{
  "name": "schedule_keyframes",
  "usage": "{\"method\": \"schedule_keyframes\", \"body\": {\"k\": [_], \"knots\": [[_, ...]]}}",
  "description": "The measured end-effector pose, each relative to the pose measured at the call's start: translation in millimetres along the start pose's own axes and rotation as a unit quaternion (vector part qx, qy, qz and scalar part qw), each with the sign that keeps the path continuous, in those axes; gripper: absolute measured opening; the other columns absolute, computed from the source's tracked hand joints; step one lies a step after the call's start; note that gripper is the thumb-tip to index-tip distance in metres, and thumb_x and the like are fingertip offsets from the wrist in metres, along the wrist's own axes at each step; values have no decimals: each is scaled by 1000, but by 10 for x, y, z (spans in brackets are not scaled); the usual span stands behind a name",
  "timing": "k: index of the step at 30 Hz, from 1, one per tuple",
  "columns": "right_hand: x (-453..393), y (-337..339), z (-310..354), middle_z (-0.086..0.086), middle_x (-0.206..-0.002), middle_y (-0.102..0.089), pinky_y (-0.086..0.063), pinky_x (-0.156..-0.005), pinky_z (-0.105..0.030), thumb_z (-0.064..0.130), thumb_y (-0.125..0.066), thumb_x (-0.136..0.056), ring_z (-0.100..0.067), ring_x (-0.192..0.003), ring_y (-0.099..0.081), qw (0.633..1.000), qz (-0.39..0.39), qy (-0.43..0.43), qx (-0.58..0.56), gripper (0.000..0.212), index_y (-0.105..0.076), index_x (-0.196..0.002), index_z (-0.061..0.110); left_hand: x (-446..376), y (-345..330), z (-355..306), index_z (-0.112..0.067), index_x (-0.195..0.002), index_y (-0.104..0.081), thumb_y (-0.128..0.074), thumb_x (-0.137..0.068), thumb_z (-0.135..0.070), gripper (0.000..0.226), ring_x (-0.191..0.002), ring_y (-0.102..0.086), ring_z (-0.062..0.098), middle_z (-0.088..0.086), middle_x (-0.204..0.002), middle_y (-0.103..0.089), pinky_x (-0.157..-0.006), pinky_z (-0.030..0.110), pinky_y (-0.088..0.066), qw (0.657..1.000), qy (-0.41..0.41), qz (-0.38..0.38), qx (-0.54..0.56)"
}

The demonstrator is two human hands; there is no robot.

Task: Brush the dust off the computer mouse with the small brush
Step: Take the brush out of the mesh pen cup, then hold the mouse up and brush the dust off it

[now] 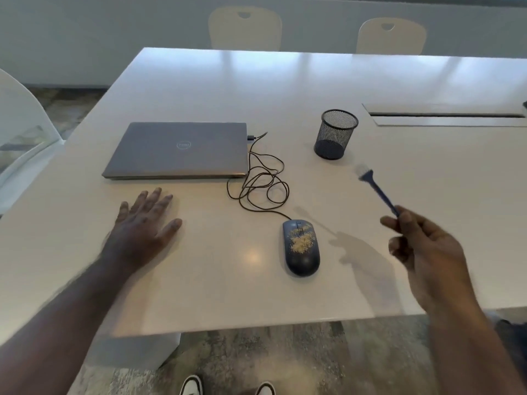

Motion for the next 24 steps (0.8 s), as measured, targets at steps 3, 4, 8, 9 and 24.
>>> {"method": "schedule_keyframes", "body": {"k": [3, 4, 8, 9, 24], "knots": [[237, 81, -230, -7, -92, -76, -51, -54, -19, 28, -65, -84, -9, -52, -56, 998, 11, -53, -42, 19, -77, -97, 21, 68, 66, -277, -21, -153, -38, -38, -85, -63, 80, -153, -17, 21, 2, -163, -27, -123, 48, -9, 997, -22, -43, 61], [304, 97, -296, -7, -90, -75, -51, -53, -20, 28, -65, -83, -9, -51, -56, 996, 10, -67, -55, 19, -78, -96, 21, 93, 80, -422, -21, -152, -40, -39, -83, -66, 82, -152, -18, 21, 2, -162, -29, -123, 48, -10, 994, -40, -49, 89], [487, 140, -432, -6, -86, -75, -49, -50, -21, 26, -65, -83, -10, -49, -54, 992, 0, -92, -92, 18, -78, -94, 20, 214, 10, -1084, -26, -154, -32, -46, -75, -79, 96, -153, -12, 16, -5, -162, -27, -124, 49, -6, 977, -140, -18, 158], [507, 143, -440, -5, -85, -74, -49, -50, -20, 26, -65, -83, -10, -49, -53, 991, -4, -91, -95, 18, -78, -93, 20, 240, -37, -1231, -28, -156, -25, -49, -72, -82, 103, -154, -7, 14, -7, -164, -23, -124, 48, -2, 974, -162, 6, 161], [577, 105, -370, -3, -81, -74, -50, -52, -20, 27, -65, -82, -9, -47, -51, 991, 1, -79, -110, 18, -79, -93, 22, 156, -456, -1844, -37, -155, 15, -62, -56, -89, 135, -151, 17, 11, -4, -168, -2, -120, 50, 17, 958, -211, 136, 136]]}}
Point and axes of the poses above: each hand's wrist, its own x-axis away from the middle knuckle, its own y-axis out of the back of the hand, z = x × y, the point moved 1 cm from there along -x, towards the middle knuckle
